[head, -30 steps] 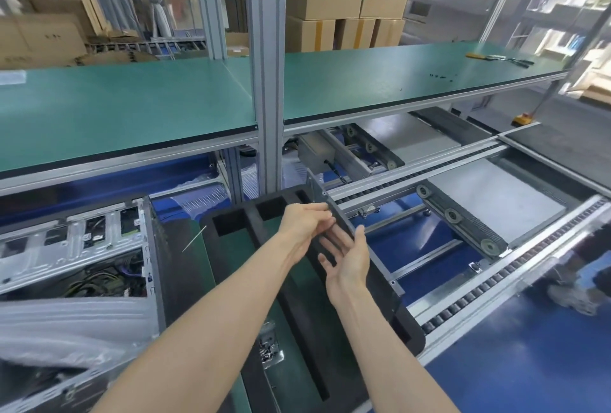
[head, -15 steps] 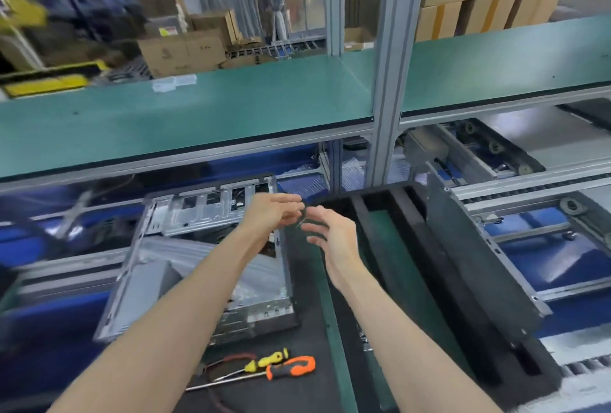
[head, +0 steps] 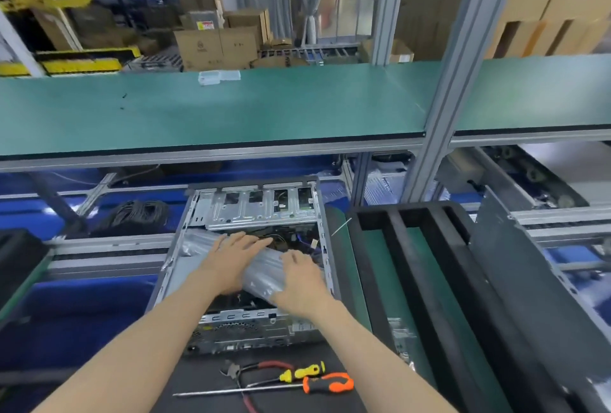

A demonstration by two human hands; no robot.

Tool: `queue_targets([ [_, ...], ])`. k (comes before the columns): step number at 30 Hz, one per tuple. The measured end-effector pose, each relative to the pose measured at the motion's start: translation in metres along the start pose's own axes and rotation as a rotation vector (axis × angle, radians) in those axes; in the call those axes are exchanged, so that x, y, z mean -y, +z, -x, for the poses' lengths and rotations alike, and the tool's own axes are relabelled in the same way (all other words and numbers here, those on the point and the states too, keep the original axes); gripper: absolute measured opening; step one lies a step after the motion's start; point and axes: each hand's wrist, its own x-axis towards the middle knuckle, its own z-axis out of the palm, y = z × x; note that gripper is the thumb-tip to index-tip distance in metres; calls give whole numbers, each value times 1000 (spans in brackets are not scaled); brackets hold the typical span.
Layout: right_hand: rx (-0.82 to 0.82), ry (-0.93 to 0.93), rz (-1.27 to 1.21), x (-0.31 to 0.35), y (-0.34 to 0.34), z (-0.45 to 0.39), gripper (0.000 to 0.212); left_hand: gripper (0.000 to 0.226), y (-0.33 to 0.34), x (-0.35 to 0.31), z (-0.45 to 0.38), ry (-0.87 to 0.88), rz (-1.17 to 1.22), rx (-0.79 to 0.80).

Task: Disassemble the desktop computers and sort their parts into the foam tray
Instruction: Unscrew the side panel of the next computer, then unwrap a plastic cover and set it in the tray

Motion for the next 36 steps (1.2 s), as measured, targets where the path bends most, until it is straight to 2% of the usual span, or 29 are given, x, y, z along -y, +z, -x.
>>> queue_targets([
  [4,59,90,143,-1,9,-16,105,92,9,6,-16,26,-124,-107],
  [6,112,127,200,-2,10,-25,120,77,11,10,-24,38,-107,-134],
  [8,109,132,267,-1,11,-32,123,65,13,14,-30,61,-78,-138],
  [10,51,115,346,-2,14,-36,115,57,14,17,-33,83,-73,-138],
  [15,-121,11,438,-2,14,-38,61,34,12,23,-34,103,-31,-191],
  [17,-144,-15,452,1,13,-39,53,32,10,26,-34,113,-13,-198],
  [22,-163,-22,359,-3,15,-40,53,30,9,23,-33,108,16,-244],
  [27,-110,19,252,-7,19,-41,61,27,9,15,-30,114,14,-280],
  [36,-46,43,147,-10,19,-43,51,28,8,10,-25,137,6,-333],
])
